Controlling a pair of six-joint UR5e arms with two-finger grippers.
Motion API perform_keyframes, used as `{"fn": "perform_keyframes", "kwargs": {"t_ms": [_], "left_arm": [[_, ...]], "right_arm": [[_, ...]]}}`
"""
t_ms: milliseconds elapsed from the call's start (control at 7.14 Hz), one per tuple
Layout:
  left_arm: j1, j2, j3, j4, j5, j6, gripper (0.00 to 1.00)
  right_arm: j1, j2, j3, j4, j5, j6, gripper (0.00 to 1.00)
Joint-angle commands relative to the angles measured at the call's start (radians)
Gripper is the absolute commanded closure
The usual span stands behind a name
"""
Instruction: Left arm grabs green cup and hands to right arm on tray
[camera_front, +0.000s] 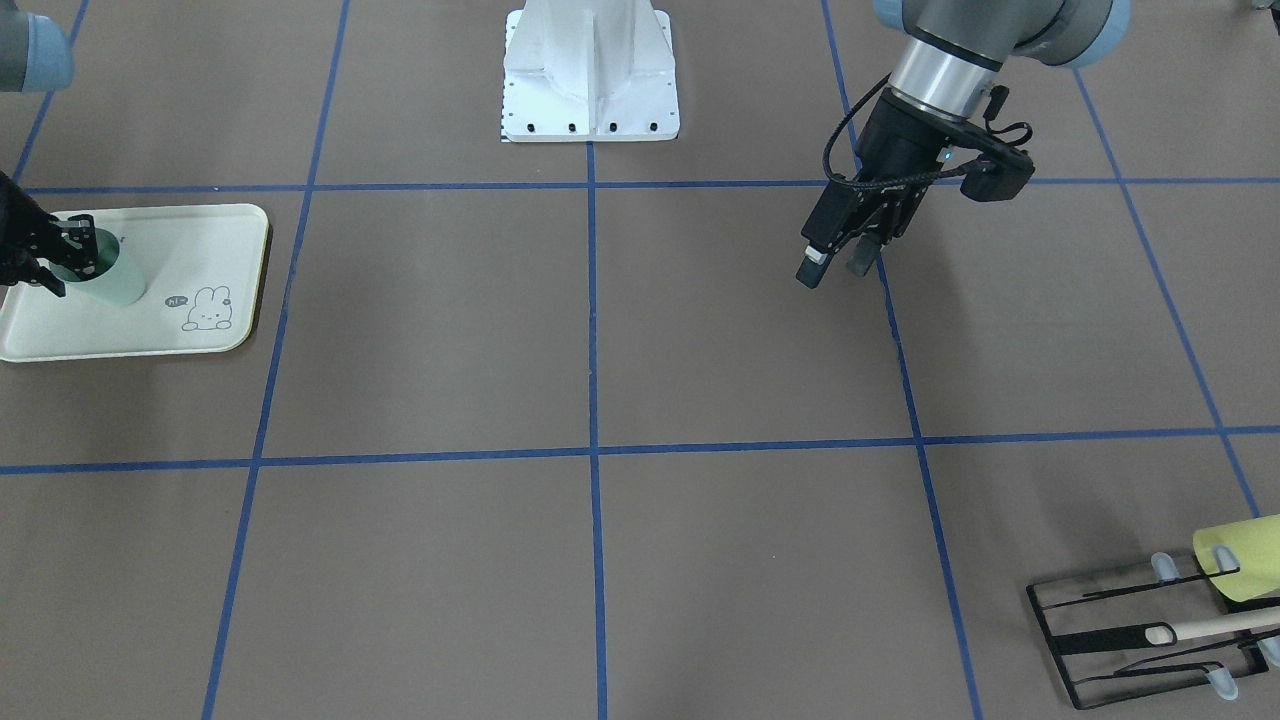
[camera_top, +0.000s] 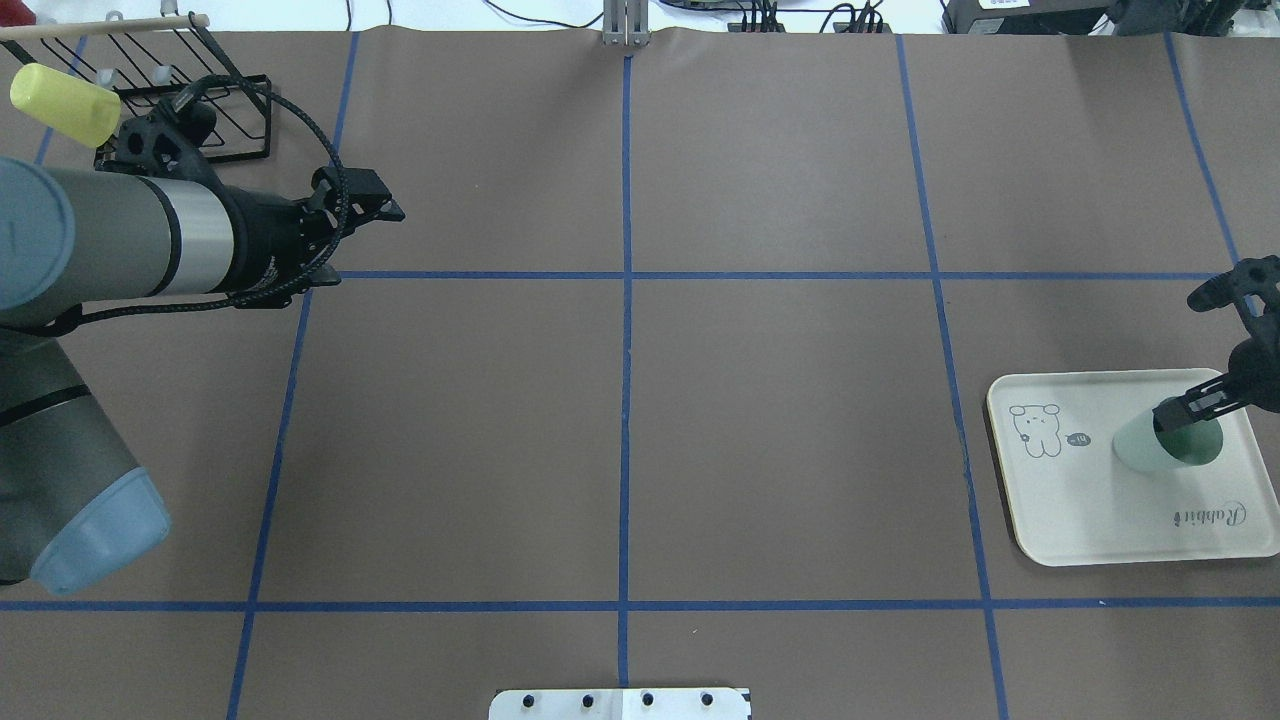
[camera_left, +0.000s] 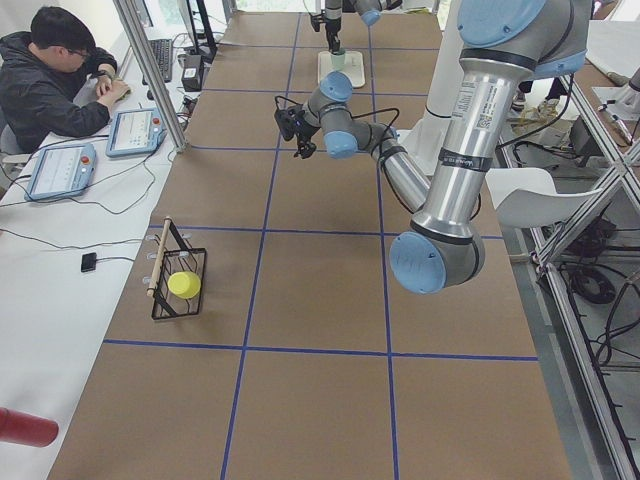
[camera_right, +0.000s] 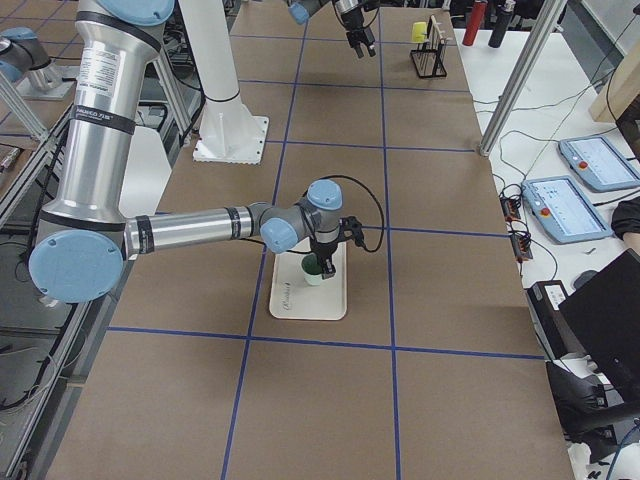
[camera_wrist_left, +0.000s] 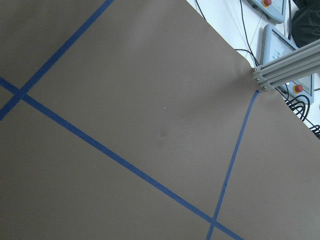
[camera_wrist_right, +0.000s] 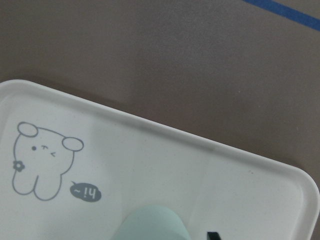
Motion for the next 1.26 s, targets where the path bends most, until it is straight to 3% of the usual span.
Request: {"fn": "perform_keyframes", "kwargs": {"t_ms": [0,420,560,700,1121], "left_arm": [[0.0,0.001,0.0,-0.001,0.0,0.0,0.0],[0.0,0.001,-0.006,0.0,0.0,0.0,0.0],[-0.001,0.008,-0.009,0.0,-0.008,0.006,0.0],[-0.009,0.014,-0.015,0.011,-0.008,0.09,0.0],[-0.078,0.157,-0.015,0.013,-0.009,0.471,0.0]], "right_arm": [[0.029,-0.009,0.04,-0.001,0.013,-0.003,0.01],[0.112,-0.036,0.114,-0.001,0.028,-0.003,0.01],[0.16,-0.026,0.111,-0.003,0.091,-0.003,0.01],[0.207,-0.021,0.108,-0.005,0.125,-0.003,0.01],[0.261,-0.024,0.09,-0.012,0.117,-0.002,0.01]]}}
